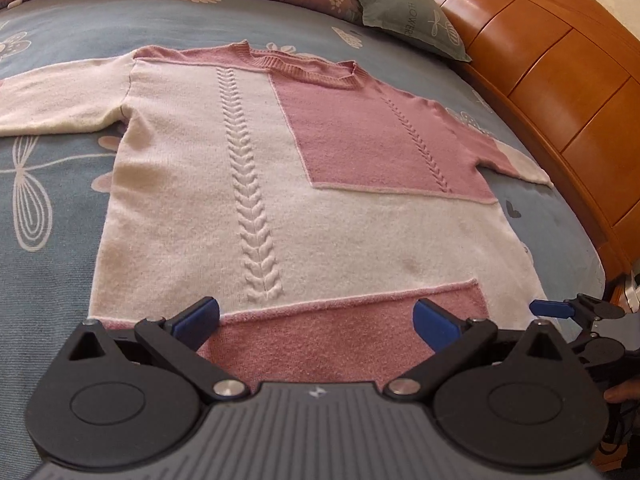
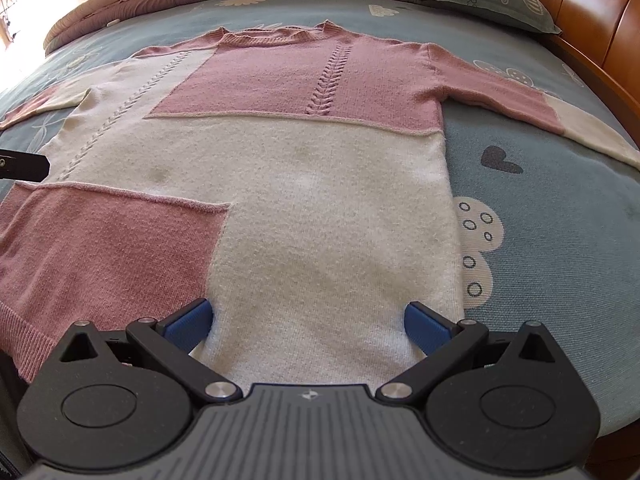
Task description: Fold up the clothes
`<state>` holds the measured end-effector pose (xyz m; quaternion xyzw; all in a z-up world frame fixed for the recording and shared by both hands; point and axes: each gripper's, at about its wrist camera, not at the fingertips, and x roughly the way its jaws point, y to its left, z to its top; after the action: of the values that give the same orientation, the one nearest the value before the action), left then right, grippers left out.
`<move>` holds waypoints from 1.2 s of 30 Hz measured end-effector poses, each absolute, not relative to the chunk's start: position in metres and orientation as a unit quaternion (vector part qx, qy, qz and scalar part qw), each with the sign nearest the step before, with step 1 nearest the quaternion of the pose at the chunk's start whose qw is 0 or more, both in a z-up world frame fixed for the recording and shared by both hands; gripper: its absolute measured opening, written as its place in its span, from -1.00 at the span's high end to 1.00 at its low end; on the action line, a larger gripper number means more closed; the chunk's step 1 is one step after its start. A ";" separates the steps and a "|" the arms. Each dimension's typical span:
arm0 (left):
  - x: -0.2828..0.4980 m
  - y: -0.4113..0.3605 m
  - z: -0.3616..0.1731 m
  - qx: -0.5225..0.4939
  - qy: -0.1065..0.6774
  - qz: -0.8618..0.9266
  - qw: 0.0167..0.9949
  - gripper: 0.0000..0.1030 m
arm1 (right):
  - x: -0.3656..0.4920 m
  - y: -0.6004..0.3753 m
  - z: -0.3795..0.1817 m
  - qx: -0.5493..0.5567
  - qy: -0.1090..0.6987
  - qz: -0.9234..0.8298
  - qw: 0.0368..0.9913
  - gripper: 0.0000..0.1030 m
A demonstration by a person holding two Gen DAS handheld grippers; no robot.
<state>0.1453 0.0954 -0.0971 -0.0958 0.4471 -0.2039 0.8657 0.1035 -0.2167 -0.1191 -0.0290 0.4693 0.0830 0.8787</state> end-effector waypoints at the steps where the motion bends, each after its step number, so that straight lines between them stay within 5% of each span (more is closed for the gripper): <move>1: 0.145 0.095 -0.100 -0.096 0.448 -0.206 0.864 -0.99 | 0.104 -0.216 -0.119 -0.029 0.471 0.082 0.878 -1.00; 16: 0.250 0.135 -0.105 -0.145 0.427 -0.144 0.881 -0.99 | 0.141 -0.186 -0.103 -0.025 0.455 0.129 0.881 -1.00; 36: 0.226 0.189 -0.090 -0.179 0.400 -0.132 0.889 -0.98 | 0.132 -0.176 -0.122 -0.049 0.427 0.111 0.896 -1.00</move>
<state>0.2260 0.1894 -0.0900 -0.1786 0.4000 -0.1324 0.8892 0.1324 -0.1763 -0.1222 -0.0491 0.4273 0.1112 0.8959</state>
